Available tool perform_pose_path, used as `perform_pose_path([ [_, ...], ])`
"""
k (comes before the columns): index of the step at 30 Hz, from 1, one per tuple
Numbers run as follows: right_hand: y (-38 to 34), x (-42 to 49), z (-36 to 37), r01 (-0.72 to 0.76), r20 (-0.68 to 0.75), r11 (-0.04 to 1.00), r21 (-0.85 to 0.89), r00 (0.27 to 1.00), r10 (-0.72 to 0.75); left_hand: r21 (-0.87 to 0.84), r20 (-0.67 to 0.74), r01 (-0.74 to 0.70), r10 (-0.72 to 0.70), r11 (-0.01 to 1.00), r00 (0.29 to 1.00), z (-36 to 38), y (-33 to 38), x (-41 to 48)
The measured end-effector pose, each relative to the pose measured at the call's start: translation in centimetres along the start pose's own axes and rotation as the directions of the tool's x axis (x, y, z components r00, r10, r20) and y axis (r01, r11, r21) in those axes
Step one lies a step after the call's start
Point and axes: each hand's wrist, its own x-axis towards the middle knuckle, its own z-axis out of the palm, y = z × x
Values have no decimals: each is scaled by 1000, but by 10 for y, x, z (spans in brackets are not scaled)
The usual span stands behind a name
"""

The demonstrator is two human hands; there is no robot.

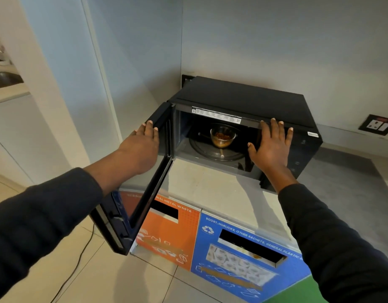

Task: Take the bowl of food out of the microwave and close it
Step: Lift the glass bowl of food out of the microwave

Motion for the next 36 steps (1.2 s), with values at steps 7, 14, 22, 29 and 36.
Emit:
perform_pose_path([
  [7, -28, -29, -3, 13, -106, 944, 329, 994, 23, -381, -107, 170, -226, 909, 968, -3, 55, 0],
  [14, -53, -74, 47, -371, 302, 569, 734, 928, 216, -954, -85, -42, -132, 298, 988, 55, 140, 45],
  [22, -40, -44, 107, -491, 428, 391, 778, 871, 241, -951, 151, 95, -176, -294, 973, 94, 175, 137],
  [29, -29, -8, 165, -436, 351, 414, 799, 897, 268, -957, 54, -1, -184, -289, 981, 122, 195, 207],
  [36, -37, 27, 188, -376, 286, 449, 810, 923, 257, -945, -12, -72, -187, -318, 982, 125, 202, 255],
])
